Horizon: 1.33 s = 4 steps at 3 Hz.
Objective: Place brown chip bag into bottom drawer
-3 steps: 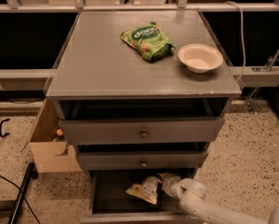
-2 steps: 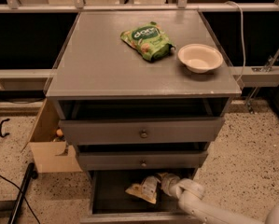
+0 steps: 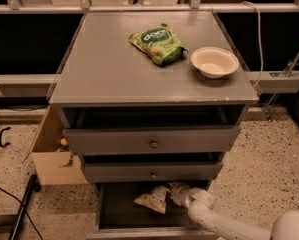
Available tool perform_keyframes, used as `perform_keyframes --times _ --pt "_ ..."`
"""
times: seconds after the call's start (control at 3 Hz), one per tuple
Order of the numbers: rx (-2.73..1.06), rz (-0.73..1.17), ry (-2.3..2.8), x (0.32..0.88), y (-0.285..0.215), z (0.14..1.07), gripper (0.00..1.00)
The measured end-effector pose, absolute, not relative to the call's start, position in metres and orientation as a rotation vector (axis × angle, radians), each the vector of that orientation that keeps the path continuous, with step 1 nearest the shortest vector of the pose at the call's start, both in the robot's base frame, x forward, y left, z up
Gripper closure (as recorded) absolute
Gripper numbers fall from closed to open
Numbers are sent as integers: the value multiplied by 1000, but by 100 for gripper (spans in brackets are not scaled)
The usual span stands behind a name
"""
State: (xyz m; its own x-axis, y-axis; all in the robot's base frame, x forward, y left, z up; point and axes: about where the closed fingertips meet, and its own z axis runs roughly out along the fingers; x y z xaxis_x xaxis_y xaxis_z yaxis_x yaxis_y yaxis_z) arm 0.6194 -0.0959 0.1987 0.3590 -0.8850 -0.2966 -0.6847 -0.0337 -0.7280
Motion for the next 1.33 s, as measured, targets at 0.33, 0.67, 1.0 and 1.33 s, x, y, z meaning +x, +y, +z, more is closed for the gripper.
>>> perform_keyframes --times 0.33,0.67,1.0,1.33 --pt "-1781 -296 1396 632 -95 187 100" --pt "-1797 -282 1418 636 -96 174 100" --pt "-1814 -271 1446 634 -102 165 100" --pt "-1826 -270 1467 626 -109 160 100"
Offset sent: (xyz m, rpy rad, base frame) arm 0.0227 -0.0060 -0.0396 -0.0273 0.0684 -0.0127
